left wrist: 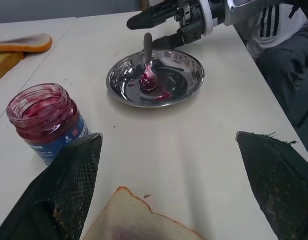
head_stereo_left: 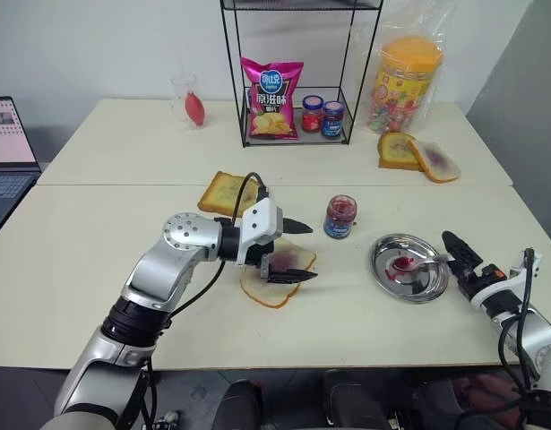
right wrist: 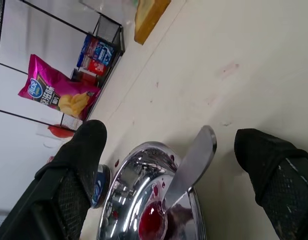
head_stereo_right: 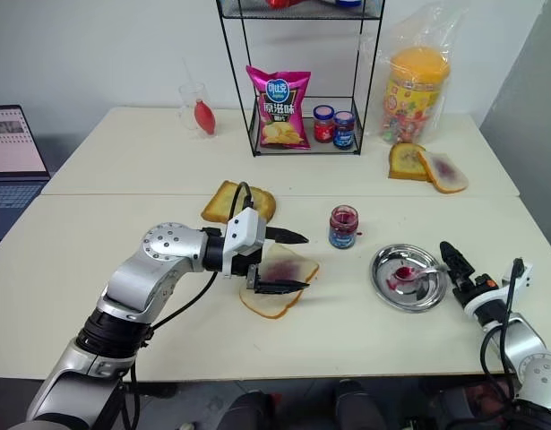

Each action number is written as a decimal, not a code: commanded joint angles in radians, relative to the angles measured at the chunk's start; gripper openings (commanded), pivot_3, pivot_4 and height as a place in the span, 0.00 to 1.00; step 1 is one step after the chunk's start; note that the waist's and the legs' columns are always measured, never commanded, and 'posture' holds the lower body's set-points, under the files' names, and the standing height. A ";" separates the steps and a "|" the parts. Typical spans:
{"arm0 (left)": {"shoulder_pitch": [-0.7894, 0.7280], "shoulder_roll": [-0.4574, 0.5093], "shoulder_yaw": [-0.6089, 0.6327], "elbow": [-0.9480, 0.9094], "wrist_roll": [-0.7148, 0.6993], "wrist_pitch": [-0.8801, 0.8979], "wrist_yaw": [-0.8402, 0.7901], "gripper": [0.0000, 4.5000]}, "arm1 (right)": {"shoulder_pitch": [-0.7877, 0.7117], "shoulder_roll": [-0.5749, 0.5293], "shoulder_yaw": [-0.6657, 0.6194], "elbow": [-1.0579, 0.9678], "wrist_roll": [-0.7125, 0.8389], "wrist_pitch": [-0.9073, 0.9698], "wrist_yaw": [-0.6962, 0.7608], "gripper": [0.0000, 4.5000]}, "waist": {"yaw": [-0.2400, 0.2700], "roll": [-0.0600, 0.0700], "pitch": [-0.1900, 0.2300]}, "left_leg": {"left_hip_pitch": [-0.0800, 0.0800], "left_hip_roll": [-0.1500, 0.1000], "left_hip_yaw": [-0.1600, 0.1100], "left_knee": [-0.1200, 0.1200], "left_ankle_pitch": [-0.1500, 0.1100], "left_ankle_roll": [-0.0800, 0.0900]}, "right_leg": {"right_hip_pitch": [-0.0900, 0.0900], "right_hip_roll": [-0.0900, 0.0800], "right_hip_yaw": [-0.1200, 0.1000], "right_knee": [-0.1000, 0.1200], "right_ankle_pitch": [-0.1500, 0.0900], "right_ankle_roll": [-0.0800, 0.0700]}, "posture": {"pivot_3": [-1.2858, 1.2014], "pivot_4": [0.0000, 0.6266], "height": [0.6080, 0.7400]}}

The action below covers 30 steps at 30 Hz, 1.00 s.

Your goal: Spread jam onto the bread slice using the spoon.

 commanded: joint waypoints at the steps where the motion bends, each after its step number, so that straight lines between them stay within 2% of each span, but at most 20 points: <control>1: -0.020 -0.003 0.008 -0.021 -0.001 -0.021 0.001 0.99 | -0.023 0.018 -0.007 0.047 -0.035 -0.031 0.021 0.96 | -0.001 0.000 0.000 | 0.000 0.000 0.000 0.000 0.000 0.000 | 0.000 0.000 0.000 0.000 0.000 0.000 | 0.52 0.24 1.00; 3: -0.022 -0.004 0.009 -0.019 -0.002 -0.021 0.001 1.00 | -0.026 0.022 -0.005 0.054 -0.039 -0.032 0.034 0.90 | -0.003 0.000 0.000 | 0.000 0.000 0.001 0.000 0.000 0.000 | 0.000 0.000 0.002 0.000 0.000 0.001 | 0.52 0.24 1.00; 11: -0.021 -0.005 0.012 -0.017 0.001 -0.026 0.009 1.00 | -0.032 0.045 -0.006 0.058 -0.067 -0.049 0.048 0.48 | -0.005 0.000 0.000 | 0.000 0.000 0.001 -0.001 0.000 0.000 | -0.001 0.001 0.002 0.000 0.002 0.004 | 0.52 0.24 1.00; 16: -0.033 -0.007 0.013 -0.004 0.002 -0.031 0.005 1.00 | -0.032 0.055 -0.015 0.058 -0.069 -0.060 0.055 0.24 | -0.006 -0.002 -0.001 | 0.000 0.000 0.002 0.000 0.000 0.000 | -0.001 0.001 0.003 -0.001 0.003 0.004 | 0.52 0.24 1.00; 19: -0.038 -0.011 0.013 0.006 0.004 -0.037 0.007 1.00 | -0.020 0.054 -0.020 0.039 -0.058 -0.049 0.062 0.14 | -0.006 -0.002 -0.001 | 0.001 0.000 0.002 0.000 0.000 0.000 | 0.000 0.001 0.005 -0.001 0.002 0.004 | 0.52 0.24 1.00; 20: -0.039 -0.012 0.013 0.007 0.004 -0.038 0.009 1.00 | -0.017 0.053 -0.020 0.035 -0.056 -0.045 0.067 0.07 | -0.006 -0.002 -0.001 | 0.001 -0.001 0.003 0.000 0.000 0.000 | 0.000 0.001 0.005 -0.001 0.001 0.002 | 0.52 0.24 1.00; 22: -0.037 -0.012 0.013 0.006 0.001 -0.039 0.008 1.00 | -0.014 0.051 -0.025 0.030 -0.052 -0.042 0.067 0.01 | -0.006 -0.003 -0.002 | 0.001 -0.001 0.003 0.000 0.000 0.000 | 0.000 0.001 0.007 -0.002 0.001 0.002 | 0.52 0.24 1.00; 30: -0.040 0.002 0.042 0.009 -0.021 -0.015 0.009 1.00 | -0.007 0.029 -0.058 -0.114 0.054 0.000 0.023 0.01 | -0.005 -0.001 -0.001 | -0.001 -0.001 0.003 -0.002 0.000 0.000 | -0.001 0.001 0.006 -0.004 0.003 0.005 | 0.52 0.24 1.00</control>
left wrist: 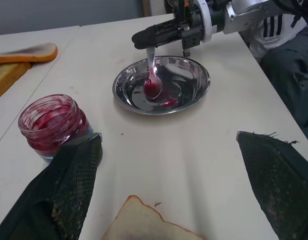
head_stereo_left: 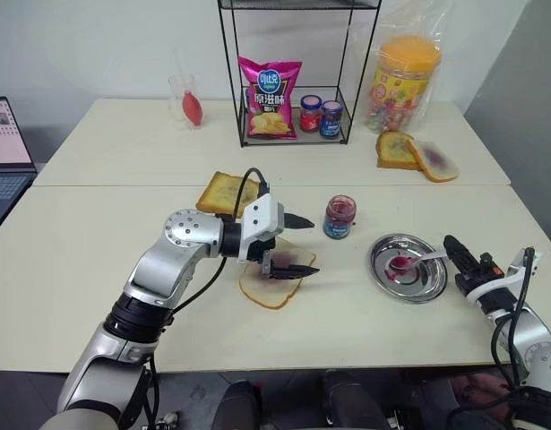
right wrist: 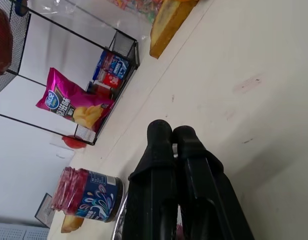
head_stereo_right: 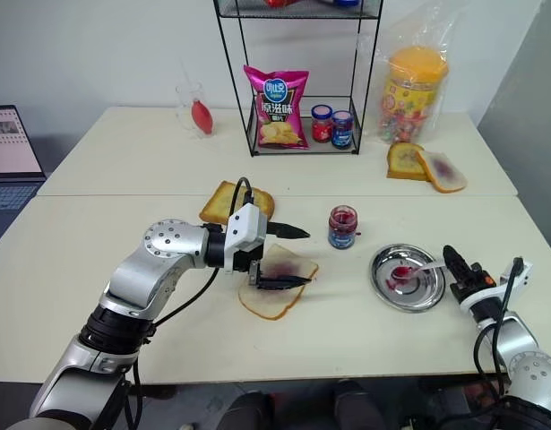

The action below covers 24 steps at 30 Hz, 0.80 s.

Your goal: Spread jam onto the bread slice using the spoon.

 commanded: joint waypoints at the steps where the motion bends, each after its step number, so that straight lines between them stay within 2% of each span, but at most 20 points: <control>1: -0.019 0.015 0.048 -0.019 -0.033 0.019 -0.001 1.00 | -0.006 -0.025 -0.044 -0.121 0.096 0.026 -0.047 0.01 | 0.000 0.002 0.001 | 0.000 0.000 0.000 -0.001 0.000 0.000 | -0.001 0.000 0.000 0.000 0.000 0.000 | 0.52 0.24 1.00; 5: -0.041 0.023 0.109 0.008 -0.077 0.071 0.013 1.00 | -0.039 -0.059 -0.043 -0.238 0.184 0.043 -0.125 0.01 | -0.002 0.005 0.003 | -0.001 0.000 0.000 -0.001 0.000 0.000 | -0.001 0.000 0.000 0.000 0.000 0.000 | 0.52 0.24 1.00; 10: -0.077 0.028 0.152 0.075 -0.078 0.070 0.026 1.00 | -0.177 -0.111 0.027 -0.336 0.214 0.033 -0.240 0.01 | -0.010 0.006 0.004 | -0.001 0.000 0.000 0.000 0.000 0.000 | -0.001 0.000 0.000 0.001 0.000 0.000 | 0.52 0.24 1.00; 16: -0.083 0.032 0.156 0.113 -0.060 0.044 0.025 1.00 | -0.369 -0.135 0.148 -0.303 0.106 0.019 -0.297 0.01 | -0.015 0.005 0.004 | -0.002 0.000 -0.001 -0.001 0.000 0.000 | -0.002 0.000 -0.001 -0.001 0.000 0.000 | 0.52 0.24 1.00; 24: -0.059 0.031 0.153 0.088 -0.057 0.042 0.041 1.00 | -0.462 -0.155 0.318 -0.250 -0.112 0.018 -0.188 0.01 | -0.012 0.005 0.004 | -0.016 0.000 -0.003 0.001 0.000 0.000 | -0.014 0.000 -0.003 0.000 0.000 0.000 | 0.52 0.24 1.00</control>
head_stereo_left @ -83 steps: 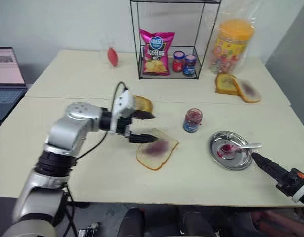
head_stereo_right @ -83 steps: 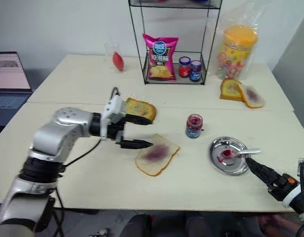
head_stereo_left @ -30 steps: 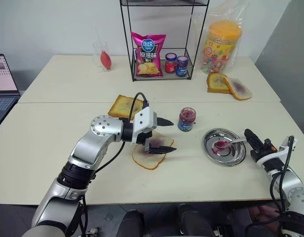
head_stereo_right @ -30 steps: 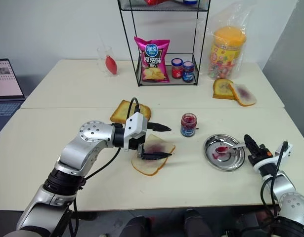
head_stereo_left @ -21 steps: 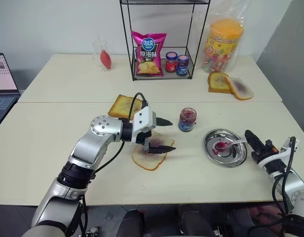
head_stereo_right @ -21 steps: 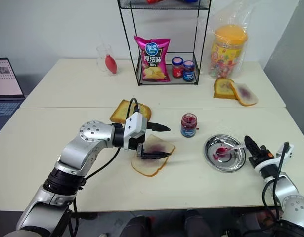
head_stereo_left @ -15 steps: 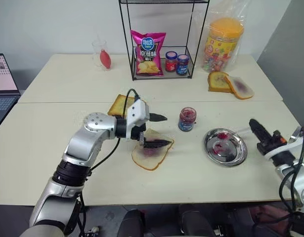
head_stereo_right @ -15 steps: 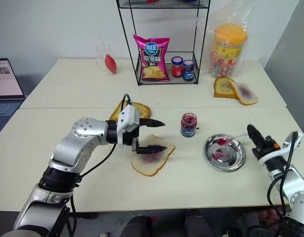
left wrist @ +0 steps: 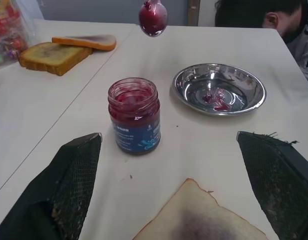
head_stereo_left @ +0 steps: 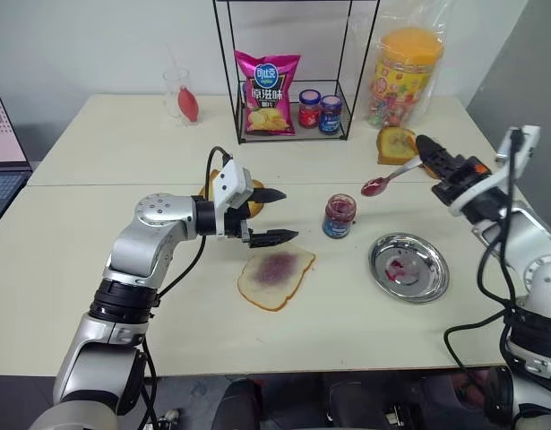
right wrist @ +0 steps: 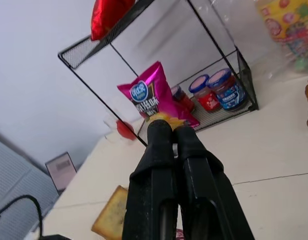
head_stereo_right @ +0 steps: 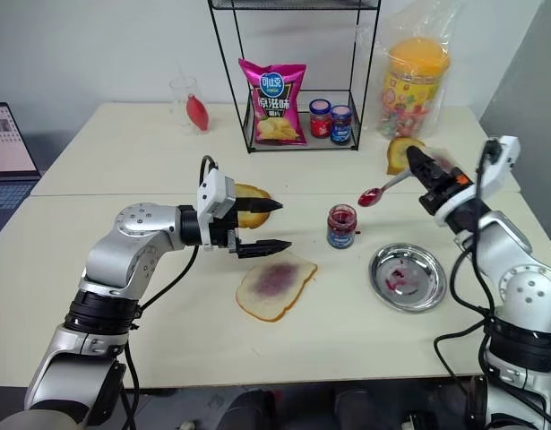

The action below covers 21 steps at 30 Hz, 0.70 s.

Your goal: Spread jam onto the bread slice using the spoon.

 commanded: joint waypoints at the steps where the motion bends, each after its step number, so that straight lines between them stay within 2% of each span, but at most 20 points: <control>1: 0.008 0.008 0.016 -0.051 0.002 -0.017 0.016 1.00 | -0.029 -0.009 0.047 0.002 -0.096 -0.019 0.065 0.01 | 0.002 0.000 0.000 | -0.001 0.000 0.000 0.000 0.000 0.000 | -0.001 0.000 0.000 0.000 0.000 0.000 | 0.52 0.24 1.00; 12: 0.015 0.013 0.015 -0.064 0.006 -0.017 0.031 1.00 | -0.104 0.039 0.138 0.046 -0.280 -0.048 0.156 0.01 | 0.005 0.000 0.000 | 0.000 0.000 0.000 0.001 0.000 0.000 | -0.001 0.000 -0.001 0.003 0.000 0.000 | 0.52 0.24 1.00; 21: 0.009 0.014 0.017 -0.063 0.011 -0.016 0.035 1.00 | -0.124 0.020 0.249 0.029 -0.485 -0.083 0.246 0.01 | 0.005 0.000 0.000 | 0.000 0.000 -0.001 0.001 0.000 0.000 | -0.001 0.000 -0.001 0.004 0.000 0.000 | 0.52 0.24 1.00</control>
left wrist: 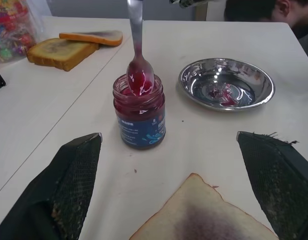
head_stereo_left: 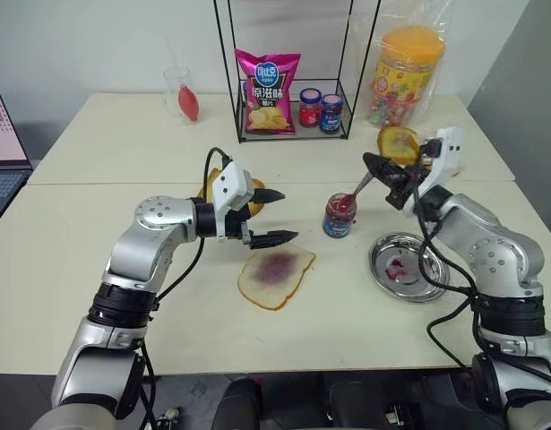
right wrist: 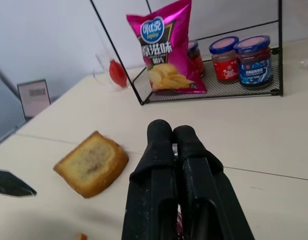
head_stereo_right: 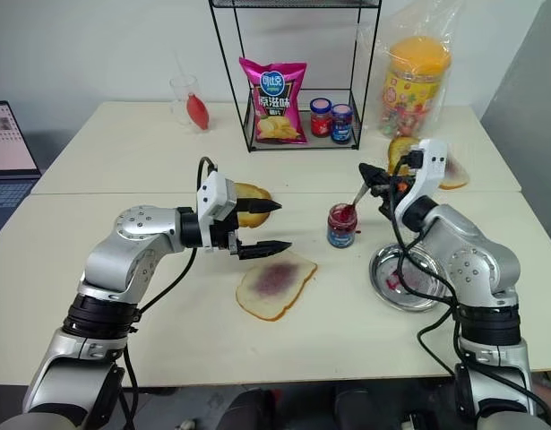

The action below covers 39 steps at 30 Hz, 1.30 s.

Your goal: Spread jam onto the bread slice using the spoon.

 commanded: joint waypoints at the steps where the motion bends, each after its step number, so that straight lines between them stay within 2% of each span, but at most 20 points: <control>1: -0.011 0.010 0.017 -0.032 -0.002 -0.017 0.002 1.00 | -0.044 -0.021 0.040 -0.038 -0.108 -0.050 0.046 0.01 | 0.000 0.000 0.000 | 0.000 0.000 0.000 0.000 0.000 0.000 | 0.000 0.000 0.000 0.000 0.000 0.000 | 0.52 0.24 1.00; 11: -0.021 0.011 0.015 -0.021 0.005 -0.021 0.003 1.00 | -0.044 -0.032 0.212 0.025 -0.384 -0.140 0.135 0.01 | 0.000 0.000 0.000 | 0.000 0.000 -0.001 0.000 0.000 0.000 | 0.000 0.000 -0.001 0.000 0.000 0.000 | 0.52 0.24 1.00; 17: -0.031 0.009 0.017 -0.008 0.011 -0.023 0.010 1.00 | -0.050 0.006 0.226 0.070 -0.444 -0.149 0.163 0.01 | 0.000 0.000 0.000 | 0.000 0.000 -0.001 0.001 0.000 0.000 | 0.000 0.000 -0.001 0.001 0.001 -0.001 | 0.52 0.24 1.00; 22: -0.021 0.013 0.022 -0.015 0.011 -0.022 0.011 1.00 | -0.043 0.039 0.199 0.074 -0.440 -0.107 0.167 0.01 | -0.001 0.000 0.000 | 0.001 0.000 -0.002 0.001 0.000 0.000 | 0.000 0.000 -0.002 0.002 0.003 -0.004 | 0.52 0.24 1.00; 39: -0.023 0.000 0.020 -0.005 0.018 -0.043 0.019 1.00 | -0.106 0.188 -0.083 0.101 -0.267 0.143 0.042 0.01 | 0.000 0.000 0.000 | 0.000 0.000 -0.004 0.001 0.000 0.000 | 0.001 0.000 -0.005 0.002 0.003 -0.005 | 0.52 0.24 1.00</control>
